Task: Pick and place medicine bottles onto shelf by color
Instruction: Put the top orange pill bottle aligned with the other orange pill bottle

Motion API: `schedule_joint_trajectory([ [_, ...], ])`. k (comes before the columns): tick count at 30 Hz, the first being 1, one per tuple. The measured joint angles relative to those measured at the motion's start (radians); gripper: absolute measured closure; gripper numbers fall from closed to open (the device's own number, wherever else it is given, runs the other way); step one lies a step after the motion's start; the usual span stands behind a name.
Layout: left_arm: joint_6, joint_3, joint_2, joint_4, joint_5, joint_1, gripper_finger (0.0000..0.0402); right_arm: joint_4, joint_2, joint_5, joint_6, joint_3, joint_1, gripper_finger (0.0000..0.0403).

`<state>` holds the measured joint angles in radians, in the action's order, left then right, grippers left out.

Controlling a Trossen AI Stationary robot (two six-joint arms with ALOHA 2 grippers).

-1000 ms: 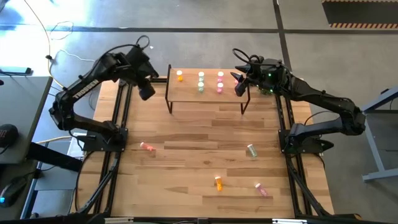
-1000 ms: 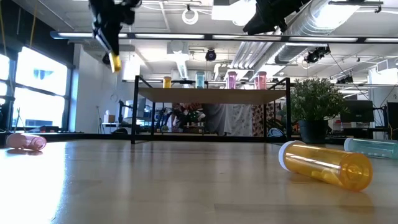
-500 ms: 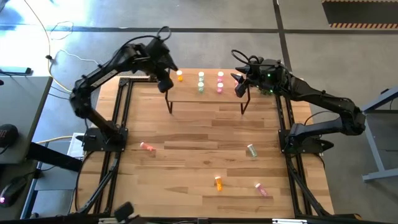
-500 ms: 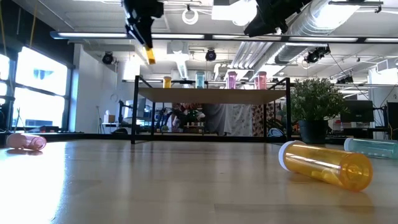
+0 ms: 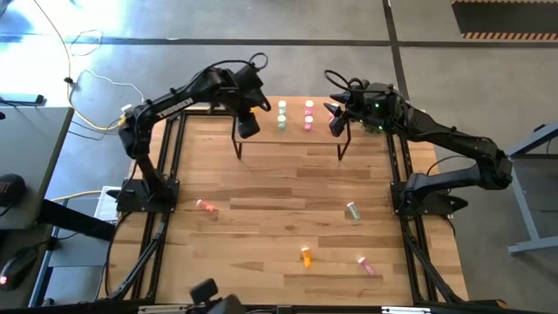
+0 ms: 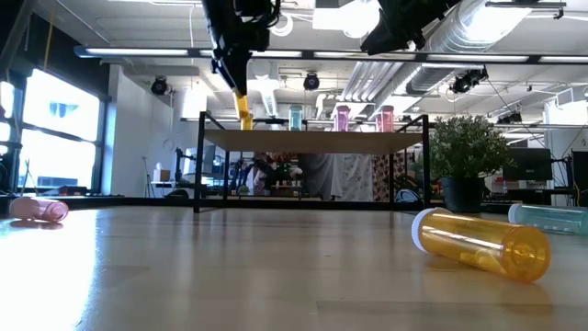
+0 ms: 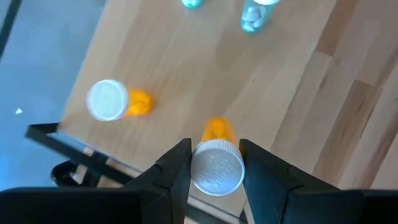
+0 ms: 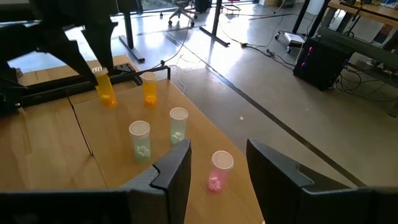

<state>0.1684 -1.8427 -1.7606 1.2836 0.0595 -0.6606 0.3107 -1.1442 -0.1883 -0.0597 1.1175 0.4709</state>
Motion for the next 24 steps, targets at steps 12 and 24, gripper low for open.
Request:
schedule_joint_trajectory([
  [12, 0.026, 0.0, -0.052, -0.007, -0.001, -0.007, 0.0284, 0.0, 0.0, 0.0, 0.01, 0.0, 0.0, 0.0256],
  [24, 0.029, 0.0, -0.06, -0.005, -0.003, -0.02, 0.0284, 0.001, 0.0, 0.0, 0.01, 0.0, 0.0, 0.0256],
])
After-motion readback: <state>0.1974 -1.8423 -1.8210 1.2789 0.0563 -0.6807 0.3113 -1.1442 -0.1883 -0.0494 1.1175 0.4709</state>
